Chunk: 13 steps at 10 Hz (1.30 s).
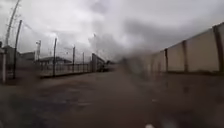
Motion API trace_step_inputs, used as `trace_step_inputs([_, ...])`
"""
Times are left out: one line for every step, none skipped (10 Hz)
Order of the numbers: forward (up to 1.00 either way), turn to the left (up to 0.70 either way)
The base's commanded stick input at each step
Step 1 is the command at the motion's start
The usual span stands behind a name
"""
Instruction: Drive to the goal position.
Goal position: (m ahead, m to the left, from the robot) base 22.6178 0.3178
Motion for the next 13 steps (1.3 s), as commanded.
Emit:
trace_step_inputs([0.50,0.02])
trace_step_inputs([0.50,0.02])
trace_step_inputs([0.50,0.02])
trace_step_inputs([0.50,0.02])
trace_step_inputs([0.50,0.02])
trace_step_inputs([0.50,0.02])
trace_step_inputs([0.50,0.02])
trace_step_inputs([0.50,0.02])
trace_step_inputs([0.50,0.02])
trace_step_inputs([0.50,0.02])
trace_step_inputs([0.50,0.02])
trace_step_inputs([0.50,0.02])
trace_step_inputs([0.50,0.02])
